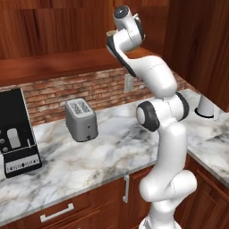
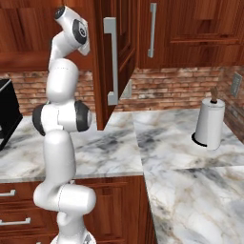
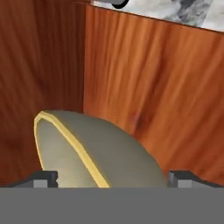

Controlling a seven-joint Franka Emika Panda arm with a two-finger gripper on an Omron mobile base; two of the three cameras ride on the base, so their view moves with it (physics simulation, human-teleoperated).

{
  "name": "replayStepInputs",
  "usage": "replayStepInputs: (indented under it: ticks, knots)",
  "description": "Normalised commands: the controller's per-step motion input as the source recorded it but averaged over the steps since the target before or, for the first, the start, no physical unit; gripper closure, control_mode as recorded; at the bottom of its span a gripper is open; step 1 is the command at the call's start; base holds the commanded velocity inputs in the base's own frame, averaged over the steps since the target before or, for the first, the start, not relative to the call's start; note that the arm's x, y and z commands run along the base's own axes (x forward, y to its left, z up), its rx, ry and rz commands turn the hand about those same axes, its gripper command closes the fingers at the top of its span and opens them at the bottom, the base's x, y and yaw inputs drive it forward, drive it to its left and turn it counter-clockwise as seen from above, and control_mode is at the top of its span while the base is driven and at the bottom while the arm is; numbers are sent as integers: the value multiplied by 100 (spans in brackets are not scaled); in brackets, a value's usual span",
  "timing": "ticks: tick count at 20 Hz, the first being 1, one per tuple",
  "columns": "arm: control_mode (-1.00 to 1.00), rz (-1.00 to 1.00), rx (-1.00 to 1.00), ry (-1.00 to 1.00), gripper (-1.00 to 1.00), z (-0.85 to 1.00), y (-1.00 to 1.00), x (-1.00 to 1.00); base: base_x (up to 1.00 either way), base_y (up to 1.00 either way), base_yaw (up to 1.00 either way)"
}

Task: Move the bowls from the cabinet to the plates on the dining table.

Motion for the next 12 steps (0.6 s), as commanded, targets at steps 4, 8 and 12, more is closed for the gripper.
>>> replayStepInputs:
  ticks: [4, 8, 12]
  knots:
    - [-100, 6, 1, 3, -100, -38, 13, 30, 0, 0, 0]
    - [-100, 15, 0, 9, -100, -93, 23, 3, 0, 0, 0]
    - [-100, 15, 0, 8, -100, -100, 16, 6, 0, 0, 0]
